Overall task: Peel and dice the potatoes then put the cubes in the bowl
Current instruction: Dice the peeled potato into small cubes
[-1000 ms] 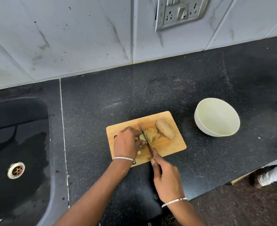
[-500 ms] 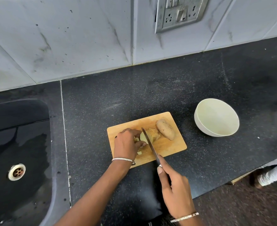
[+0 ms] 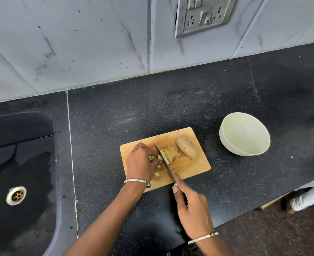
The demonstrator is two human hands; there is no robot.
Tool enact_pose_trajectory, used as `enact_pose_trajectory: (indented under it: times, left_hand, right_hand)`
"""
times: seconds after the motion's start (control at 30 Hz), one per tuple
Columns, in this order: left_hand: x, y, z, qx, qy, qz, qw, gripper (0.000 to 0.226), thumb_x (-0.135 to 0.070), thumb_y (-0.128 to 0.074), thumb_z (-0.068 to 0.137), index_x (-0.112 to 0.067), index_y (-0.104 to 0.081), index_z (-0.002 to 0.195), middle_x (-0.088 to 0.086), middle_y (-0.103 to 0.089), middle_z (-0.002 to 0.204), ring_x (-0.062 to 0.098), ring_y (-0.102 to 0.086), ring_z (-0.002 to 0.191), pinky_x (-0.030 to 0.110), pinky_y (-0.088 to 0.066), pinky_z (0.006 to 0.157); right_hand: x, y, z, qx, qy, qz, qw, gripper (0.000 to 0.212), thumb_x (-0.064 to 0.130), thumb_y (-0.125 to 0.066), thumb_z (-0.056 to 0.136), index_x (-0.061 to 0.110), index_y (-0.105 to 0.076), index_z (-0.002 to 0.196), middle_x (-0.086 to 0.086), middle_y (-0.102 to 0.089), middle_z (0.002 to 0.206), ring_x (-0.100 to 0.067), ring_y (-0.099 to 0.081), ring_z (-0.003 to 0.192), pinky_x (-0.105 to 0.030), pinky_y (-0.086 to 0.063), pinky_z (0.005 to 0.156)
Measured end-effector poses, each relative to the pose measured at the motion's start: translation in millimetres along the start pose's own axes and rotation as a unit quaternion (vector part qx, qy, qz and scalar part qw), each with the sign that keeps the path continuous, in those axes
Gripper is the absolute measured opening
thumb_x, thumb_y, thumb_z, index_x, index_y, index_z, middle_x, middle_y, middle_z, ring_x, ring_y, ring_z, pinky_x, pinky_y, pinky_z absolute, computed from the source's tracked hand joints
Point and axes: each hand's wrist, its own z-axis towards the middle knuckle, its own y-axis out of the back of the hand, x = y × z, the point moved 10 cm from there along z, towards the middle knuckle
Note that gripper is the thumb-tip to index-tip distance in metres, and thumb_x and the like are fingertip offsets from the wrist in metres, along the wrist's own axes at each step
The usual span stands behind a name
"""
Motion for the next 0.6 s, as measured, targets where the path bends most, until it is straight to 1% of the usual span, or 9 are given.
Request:
enact_pose_trajectory:
  times: [0.03,0.1,0.13,0.27,0.33,0.4,0.47,0.53,0.6]
  left_hand:
    - [0.4,-0.3,0.3,0.0,0.002,-0.002,1.0,0.024,-0.032,-0.082,0.073,-0.027,-0.077,0.096,-0.008,-0.057,0.098,0.008,-0.048,0.078,0.023,-0.04,0.07]
    - [0.7,-0.9,0.0,0.0,0.004,-0.005,1.0,0.022,-0.03,-0.082,0.073,-0.026,-0.077,0.094,-0.008,-0.06,0.098,0.009,-0.049,0.079,0.024,-0.04,0.07]
    - [0.6,-1.0,-0.2,0.0,0.004,-0.007,1.0,0.021,-0.029,-0.082,0.073,-0.026,-0.077,0.093,-0.007,-0.061,0.098,0.009,-0.051,0.081,0.024,-0.04,0.07]
    - [1.2,-1.8,-1.3,0.003,0.009,-0.018,1.0,0.018,-0.024,-0.082,0.074,-0.024,-0.078,0.091,-0.005,-0.063,0.098,0.014,-0.056,0.085,0.029,-0.047,0.074]
    - [0.7,-1.2,-1.3,0.002,0.006,-0.021,1.0,0.018,-0.024,-0.082,0.073,-0.024,-0.078,0.09,-0.005,-0.063,0.097,0.015,-0.057,0.084,0.03,-0.049,0.074]
    - [0.5,-1.0,-1.4,-0.004,0.003,-0.031,1.0,0.017,-0.023,-0.083,0.072,-0.025,-0.078,0.089,-0.005,-0.063,0.095,0.014,-0.057,0.082,0.031,-0.049,0.073]
    - [0.9,-0.8,-1.5,-0.007,0.004,-0.034,0.999,0.017,-0.023,-0.083,0.072,-0.025,-0.078,0.088,-0.006,-0.063,0.094,0.013,-0.055,0.08,0.03,-0.048,0.073]
    - [1.4,-1.3,-1.0,-0.009,0.006,-0.032,0.999,0.018,-0.024,-0.083,0.072,-0.026,-0.078,0.089,-0.006,-0.063,0.094,0.012,-0.053,0.08,0.03,-0.048,0.074]
    - [1.1,-2.2,-0.1,-0.006,0.006,-0.028,1.0,0.021,-0.024,-0.084,0.072,-0.026,-0.078,0.092,-0.006,-0.063,0.095,0.012,-0.053,0.081,0.029,-0.048,0.075]
  right_hand:
    - [0.1,-0.5,-0.2,-0.004,0.0,-0.001,1.0,0.045,0.03,-0.051,0.1,0.053,-0.044,0.138,0.018,-0.051,0.056,-0.01,-0.047,0.051,-0.029,-0.031,0.05]
    - [-0.3,-1.8,-0.5,-0.011,-0.003,-0.03,0.999,0.048,0.027,-0.051,0.1,0.052,-0.043,0.14,0.006,-0.041,0.048,-0.012,-0.043,0.047,-0.033,-0.034,0.052]
    - [0.7,-3.4,-0.8,-0.009,-0.005,-0.055,0.998,0.05,0.027,-0.05,0.1,0.051,-0.04,0.142,0.006,-0.036,0.049,-0.012,-0.042,0.047,-0.035,-0.034,0.053]
    - [2.4,-12.7,-3.6,0.003,-0.015,-0.117,0.993,0.056,0.03,-0.043,0.101,0.052,-0.024,0.149,0.009,-0.046,0.068,-0.017,-0.06,0.068,-0.03,-0.034,0.057]
    - [0.5,-14.0,-0.9,0.004,-0.02,-0.1,0.995,0.055,0.03,-0.043,0.101,0.052,-0.026,0.148,0.006,-0.053,0.071,-0.02,-0.062,0.071,-0.032,-0.036,0.058]
    - [-3.5,-14.4,5.7,0.008,-0.033,-0.074,0.997,0.05,0.031,-0.042,0.101,0.053,-0.032,0.145,0.0,-0.064,0.075,-0.025,-0.063,0.076,-0.038,-0.036,0.059]
    - [-2.6,-15.1,8.8,0.011,-0.031,-0.074,0.997,0.048,0.031,-0.043,0.101,0.053,-0.036,0.143,-0.003,-0.067,0.078,-0.028,-0.063,0.077,-0.04,-0.035,0.06]
    - [-3.2,-15.0,10.4,0.008,-0.028,-0.074,0.997,0.046,0.032,-0.044,0.101,0.053,-0.039,0.142,-0.002,-0.068,0.076,-0.026,-0.063,0.074,-0.04,-0.035,0.06]
    - [-11.6,-16.4,13.0,0.01,-0.041,-0.022,0.999,0.042,0.034,-0.047,0.101,0.052,-0.045,0.139,0.005,-0.071,0.081,-0.019,-0.064,0.075,-0.04,-0.043,0.065]
